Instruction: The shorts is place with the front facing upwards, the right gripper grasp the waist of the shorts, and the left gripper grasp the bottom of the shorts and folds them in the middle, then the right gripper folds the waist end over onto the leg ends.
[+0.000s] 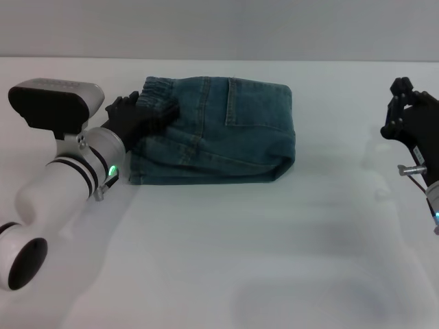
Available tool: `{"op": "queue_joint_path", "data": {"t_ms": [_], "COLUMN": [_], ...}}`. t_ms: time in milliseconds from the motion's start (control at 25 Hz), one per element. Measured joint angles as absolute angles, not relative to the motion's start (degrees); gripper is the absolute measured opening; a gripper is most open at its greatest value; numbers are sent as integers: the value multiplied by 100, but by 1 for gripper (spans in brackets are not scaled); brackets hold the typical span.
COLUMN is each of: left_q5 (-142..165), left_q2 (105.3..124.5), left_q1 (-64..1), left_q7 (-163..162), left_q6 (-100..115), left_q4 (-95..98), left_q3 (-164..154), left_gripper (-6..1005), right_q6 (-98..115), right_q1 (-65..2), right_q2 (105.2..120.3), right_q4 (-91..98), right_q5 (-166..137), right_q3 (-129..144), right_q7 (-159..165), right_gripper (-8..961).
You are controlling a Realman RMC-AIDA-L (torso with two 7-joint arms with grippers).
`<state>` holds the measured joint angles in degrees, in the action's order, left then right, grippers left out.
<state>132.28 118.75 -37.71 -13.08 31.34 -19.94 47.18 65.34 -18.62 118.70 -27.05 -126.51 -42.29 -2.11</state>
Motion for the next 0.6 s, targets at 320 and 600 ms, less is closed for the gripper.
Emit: {"op": "queue_joint_path", "data": {"t_ms": [320,600], "left_q5": [13253,13240], "left_q2": [11823,11821], "left_q1": [-3129,-2732], "left_q7": [-758,-270], "left_q6": [4474,5277], "left_q4": [-2539,-2349], "left_q3": [4797,5482], "left_gripper": [827,827], "right_q6": [6897,7745], "right_q1": [-1671,-1268], "right_q2": [11839,11889], "right_q4": [-2651,-1988], "right_q5": [-12644,-12473], "right_q3": [-4665,-5616], "right_q7": [-304,-296], "right_gripper": [1,4]}}
